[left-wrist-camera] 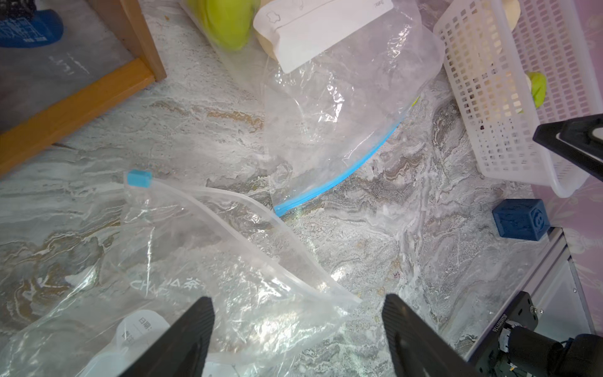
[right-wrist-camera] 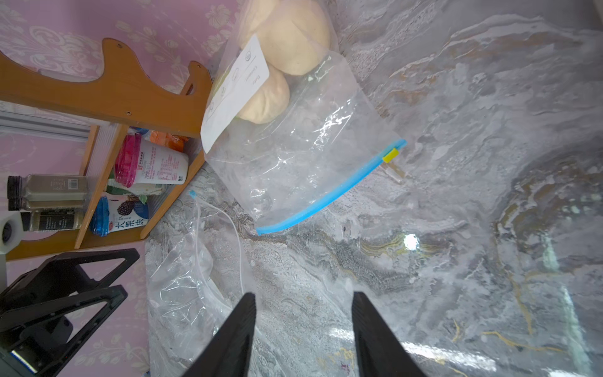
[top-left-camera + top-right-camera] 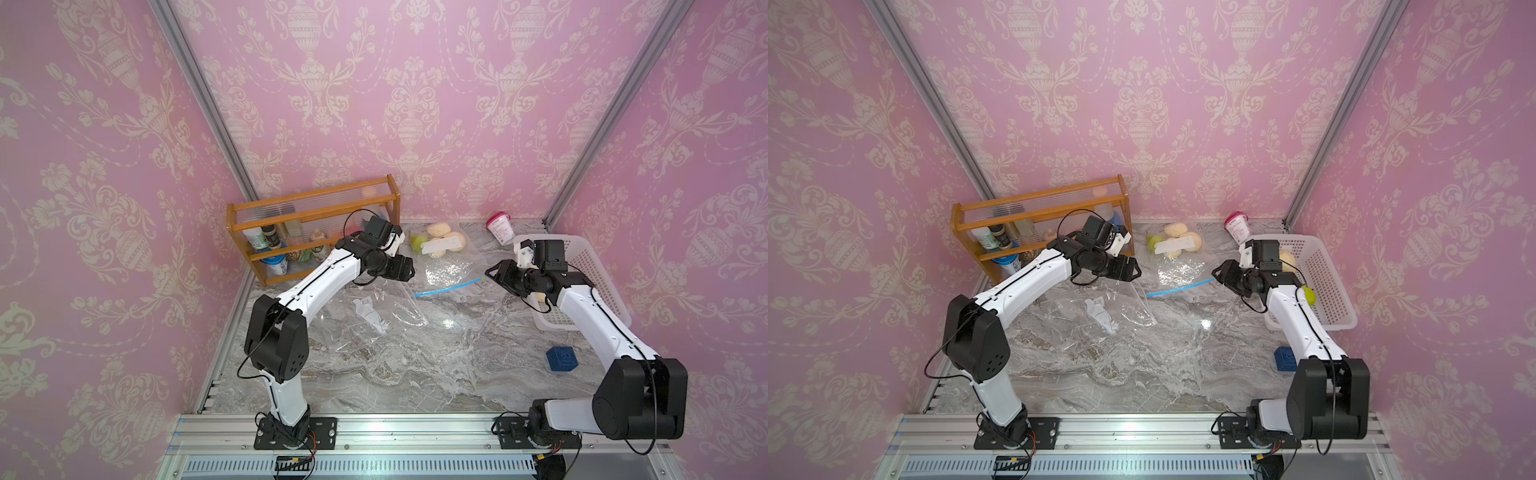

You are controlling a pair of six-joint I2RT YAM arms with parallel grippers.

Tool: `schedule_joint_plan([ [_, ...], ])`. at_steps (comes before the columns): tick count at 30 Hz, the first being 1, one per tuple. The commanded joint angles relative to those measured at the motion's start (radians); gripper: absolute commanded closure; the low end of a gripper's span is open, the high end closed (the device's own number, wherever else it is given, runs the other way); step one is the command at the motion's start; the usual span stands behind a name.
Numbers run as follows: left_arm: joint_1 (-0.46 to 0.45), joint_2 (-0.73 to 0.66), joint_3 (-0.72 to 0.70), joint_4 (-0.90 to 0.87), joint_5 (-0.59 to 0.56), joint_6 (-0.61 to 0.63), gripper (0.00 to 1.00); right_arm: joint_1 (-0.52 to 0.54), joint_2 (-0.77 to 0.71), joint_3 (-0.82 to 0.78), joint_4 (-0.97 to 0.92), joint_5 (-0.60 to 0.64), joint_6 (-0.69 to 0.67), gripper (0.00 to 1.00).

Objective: Open the zip-top bag and take out the pear
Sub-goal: Place the pear in the basket, then pick up the zipper food storage bag at the center of the board.

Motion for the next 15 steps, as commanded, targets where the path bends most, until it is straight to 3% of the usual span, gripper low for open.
schedule_joint_plan([
  [1, -0.036, 0.068, -0.004, 0.106, -0.067, 0.046, 0.13, 0.017, 0.007, -0.028, 0.061, -0.023, 0.051, 0.48],
  [4, -0.053, 0.136, 0.03, 0.134, -0.082, 0.098, 0.11, 0.023, -0.003, -0.046, 0.078, -0.025, 0.064, 0.48],
  [10, -0.054, 0.26, 0.117, 0.155, -0.037, 0.093, 0.1, 0.027, -0.025, -0.083, 0.1, -0.022, 0.085, 0.47],
  [15, -0.056, 0.333, 0.14, 0.167, -0.072, 0.11, 0.08, 0.038, -0.031, -0.11, 0.119, -0.025, 0.088, 0.47],
])
